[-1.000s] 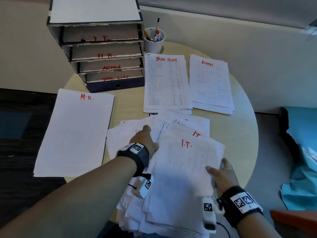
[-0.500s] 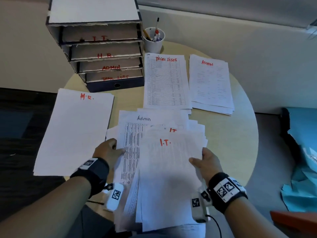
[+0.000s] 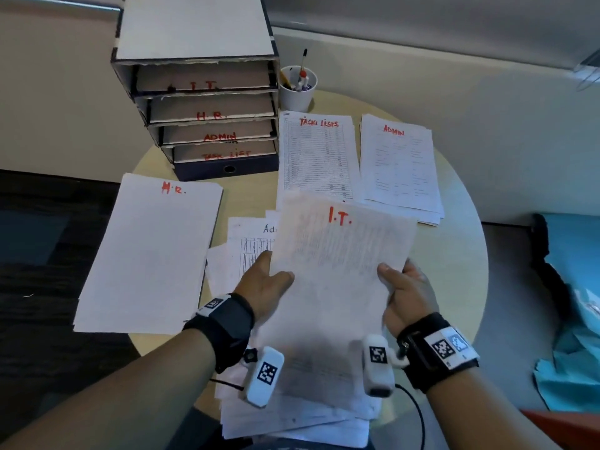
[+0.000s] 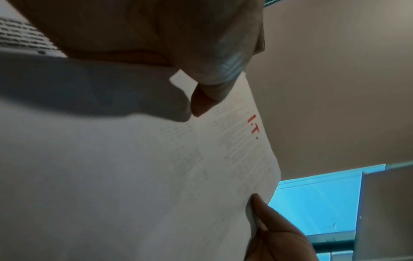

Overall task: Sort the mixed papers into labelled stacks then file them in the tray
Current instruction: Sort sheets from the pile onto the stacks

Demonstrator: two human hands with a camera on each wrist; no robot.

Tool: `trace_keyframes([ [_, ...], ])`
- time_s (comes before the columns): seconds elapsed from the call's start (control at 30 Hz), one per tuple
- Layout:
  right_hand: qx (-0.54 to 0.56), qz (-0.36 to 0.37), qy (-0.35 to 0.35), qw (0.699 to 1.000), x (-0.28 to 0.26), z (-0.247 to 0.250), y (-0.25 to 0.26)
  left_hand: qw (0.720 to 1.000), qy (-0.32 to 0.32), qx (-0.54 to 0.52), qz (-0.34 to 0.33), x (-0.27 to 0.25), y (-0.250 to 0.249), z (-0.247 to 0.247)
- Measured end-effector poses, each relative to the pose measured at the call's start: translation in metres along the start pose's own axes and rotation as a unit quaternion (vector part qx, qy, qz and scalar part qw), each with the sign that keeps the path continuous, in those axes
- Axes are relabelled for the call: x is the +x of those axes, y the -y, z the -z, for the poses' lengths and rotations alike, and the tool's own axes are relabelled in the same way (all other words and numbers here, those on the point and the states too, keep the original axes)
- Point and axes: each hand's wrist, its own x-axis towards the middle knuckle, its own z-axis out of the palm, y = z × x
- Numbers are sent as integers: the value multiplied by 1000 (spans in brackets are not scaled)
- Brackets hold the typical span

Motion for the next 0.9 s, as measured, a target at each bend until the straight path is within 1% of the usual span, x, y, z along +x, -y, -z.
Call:
trace_keyframes([
  [0.03,-9,1,-17,1000,0,-2,0,1000,-6,12,-5,-1,-1,0],
  [0.07,-61,11,-46,997,0,-3,2,999,-12,36,-19,-1,-2,2],
  [0.1,-152,35,-82,984,-3,-6,7,997,-19,67,-34,-3,-6,5],
  [0.13,-268,75,-128,952,-7,-8,13,993,-23,103,-52,-5,-11,9],
  [0.17,-374,151,-158,901,-15,-10,23,986,-20,152,-73,-8,-17,13],
  [0.2,-445,273,-148,840,-25,-15,34,973,-12,205,-102,-10,-25,17],
  [0.23,-495,400,-95,766,-37,-21,44,955,-3,265,-132,-13,-35,19],
  [0.27,-534,493,-26,686,-50,-34,55,933,-3,320,-163,-16,-46,19],
  [0.3,-577,543,37,609,-62,-46,62,911,2,366,-189,-20,-59,17],
  [0.33,-626,554,82,543,-72,-59,68,892,8,394,-221,-24,-70,13],
  [0.37,-676,538,111,492,-82,-72,72,873,17,415,-257,-30,-82,10],
  [0.4,-724,497,132,459,-87,-83,77,858,34,426,-284,-35,-91,6],
  [0.43,-773,435,148,437,-90,-93,83,852,48,426,-300,-42,-100,7],
  [0.47,-811,369,155,427,-87,-94,89,852,58,419,-309,-45,-106,11],
  [0.5,-831,316,155,431,-79,-89,95,857,60,409,-307,-45,-108,18],
  [0.53,-839,271,150,447,-74,-83,101,865,51,403,-294,-45,-107,29],
  [0.57,-833,244,138,478,-67,-74,106,873,31,403,-274,-41,-104,42],
  [0.6,-815,238,122,514,-61,-63,112,886,-1,395,-244,-36,-95,56],
  [0.63,-791,236,112,553,-54,-50,115,903,-46,375,-207,-31,-87,70],
  [0.67,-758,228,106,602,-50,-40,120,921,-97,340,-166,-27,-78,83],
  [0.7,-710,210,96,665,-46,-31,123,944,-139,272,-126,-24,-68,92],
  [0.73,-654,193,82,727,-43,-26,124,971,-149,169,-76,-22,-59,98],
  [0.77,-596,184,70,778,-43,-24,123,993,-107,34,-23,-24,-52,99],
  [0.8,-537,176,60,822,-42,-26,119,994,-32,-102,18,-25,-47,97],
  [0.83,-480,174,57,858,-41,-29,111,978,35,-199,51,-26,-42,92],
  [0.87,-431,172,55,884,-41,-33,101,963,78,-251,56,-26,-40,85],
  [0.9,-385,175,57,905,-42,-39,90,959,96,-267,26,-27,-43,78],
])
